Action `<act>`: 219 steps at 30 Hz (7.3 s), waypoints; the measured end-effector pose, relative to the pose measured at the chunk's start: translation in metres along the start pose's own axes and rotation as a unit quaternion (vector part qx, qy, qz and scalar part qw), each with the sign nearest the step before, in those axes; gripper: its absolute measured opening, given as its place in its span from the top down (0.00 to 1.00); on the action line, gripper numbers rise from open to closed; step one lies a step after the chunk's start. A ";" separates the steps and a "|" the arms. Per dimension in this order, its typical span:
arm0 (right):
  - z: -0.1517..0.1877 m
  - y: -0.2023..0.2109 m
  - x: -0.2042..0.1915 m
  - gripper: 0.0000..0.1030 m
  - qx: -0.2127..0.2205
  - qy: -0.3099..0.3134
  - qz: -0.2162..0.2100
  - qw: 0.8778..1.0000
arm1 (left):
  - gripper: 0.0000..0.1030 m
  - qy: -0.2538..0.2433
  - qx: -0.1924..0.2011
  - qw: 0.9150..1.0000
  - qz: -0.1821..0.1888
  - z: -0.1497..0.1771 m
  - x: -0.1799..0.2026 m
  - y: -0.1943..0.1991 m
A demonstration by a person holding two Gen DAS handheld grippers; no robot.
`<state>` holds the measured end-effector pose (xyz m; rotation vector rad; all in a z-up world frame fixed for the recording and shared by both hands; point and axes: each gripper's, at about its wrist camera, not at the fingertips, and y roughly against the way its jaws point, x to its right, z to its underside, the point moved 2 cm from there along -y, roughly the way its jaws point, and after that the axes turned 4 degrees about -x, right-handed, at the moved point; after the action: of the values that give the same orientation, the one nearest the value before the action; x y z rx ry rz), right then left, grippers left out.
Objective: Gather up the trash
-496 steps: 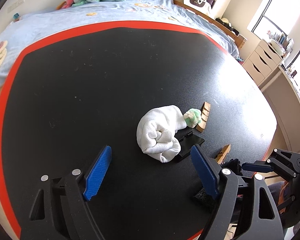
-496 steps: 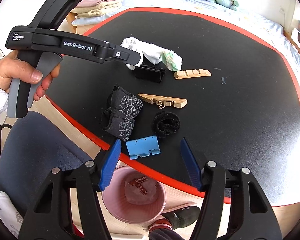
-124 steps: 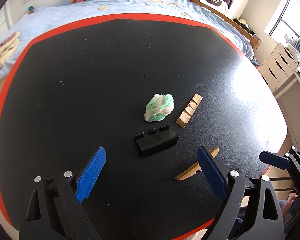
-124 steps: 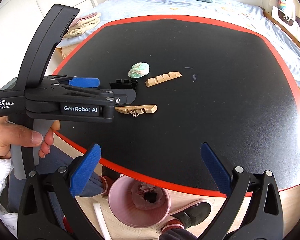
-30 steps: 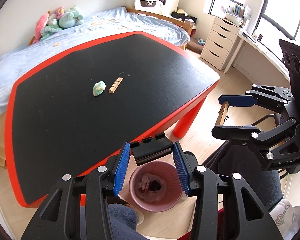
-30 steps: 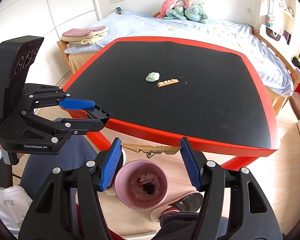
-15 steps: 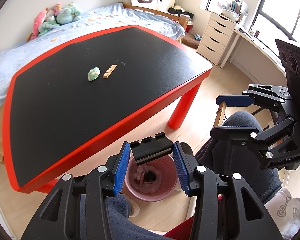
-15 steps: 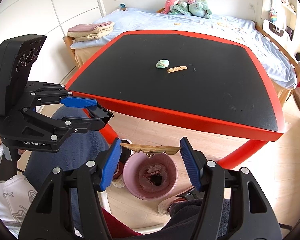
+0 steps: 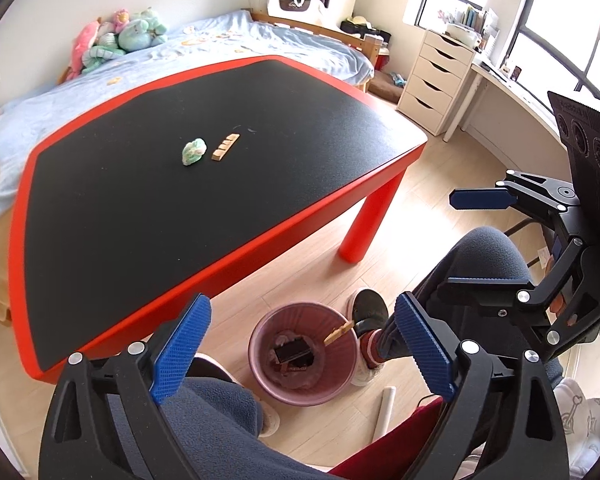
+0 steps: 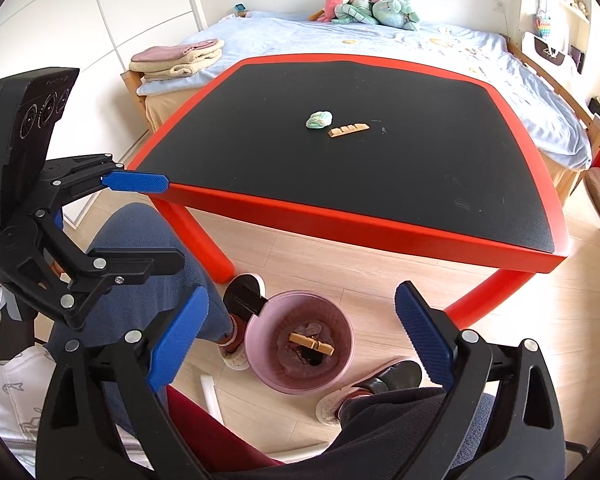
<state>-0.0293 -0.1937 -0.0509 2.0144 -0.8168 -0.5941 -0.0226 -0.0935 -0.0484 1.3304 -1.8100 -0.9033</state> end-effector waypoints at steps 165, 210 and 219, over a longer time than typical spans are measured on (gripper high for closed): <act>-0.180 -0.135 0.090 0.89 0.016 0.029 -0.003 0.999 | 0.79 0.039 0.003 0.999 -0.025 -0.123 -0.120 -0.089; -0.005 0.007 -0.007 0.89 0.037 0.003 -0.052 0.998 | 0.79 -0.019 0.007 1.000 0.017 -0.005 0.000 0.001; -0.006 0.006 -0.005 0.88 0.032 0.003 -0.052 0.998 | 0.79 -0.020 0.004 1.000 0.020 -0.002 0.005 -0.002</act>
<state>-0.0308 -0.1892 -0.0421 2.1256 -0.7390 -0.6275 -0.0207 -0.0986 -0.0480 1.2836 -1.8663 -0.9084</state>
